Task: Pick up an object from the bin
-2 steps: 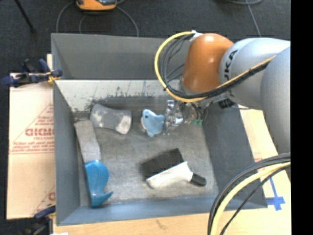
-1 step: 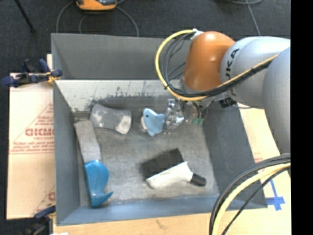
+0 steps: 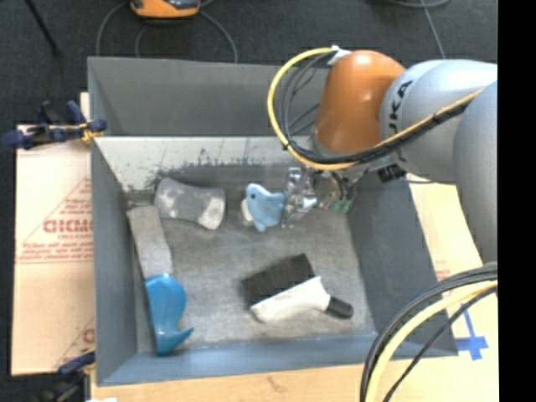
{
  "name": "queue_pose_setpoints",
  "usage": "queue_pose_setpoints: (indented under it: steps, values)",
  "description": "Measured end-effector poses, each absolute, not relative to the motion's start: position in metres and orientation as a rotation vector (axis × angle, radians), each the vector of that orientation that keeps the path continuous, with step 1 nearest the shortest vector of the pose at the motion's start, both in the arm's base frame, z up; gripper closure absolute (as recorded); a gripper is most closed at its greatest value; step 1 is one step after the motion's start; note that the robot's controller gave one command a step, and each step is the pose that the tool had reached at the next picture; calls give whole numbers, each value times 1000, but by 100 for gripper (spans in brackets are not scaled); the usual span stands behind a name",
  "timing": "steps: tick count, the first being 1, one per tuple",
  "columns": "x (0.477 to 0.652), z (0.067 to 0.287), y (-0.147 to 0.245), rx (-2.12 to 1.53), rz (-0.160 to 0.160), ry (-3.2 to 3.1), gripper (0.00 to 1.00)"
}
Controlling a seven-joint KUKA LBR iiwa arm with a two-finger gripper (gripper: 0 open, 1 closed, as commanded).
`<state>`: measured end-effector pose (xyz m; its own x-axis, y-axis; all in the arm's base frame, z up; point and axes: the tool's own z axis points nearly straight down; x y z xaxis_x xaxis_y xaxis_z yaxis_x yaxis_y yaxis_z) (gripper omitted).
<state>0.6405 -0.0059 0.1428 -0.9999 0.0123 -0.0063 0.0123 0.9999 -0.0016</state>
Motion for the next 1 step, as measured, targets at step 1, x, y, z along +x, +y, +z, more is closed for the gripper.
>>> queue_pose_setpoints:
  steps: [1]
  values:
    - [639,153,-6,19,-2,3141,100]
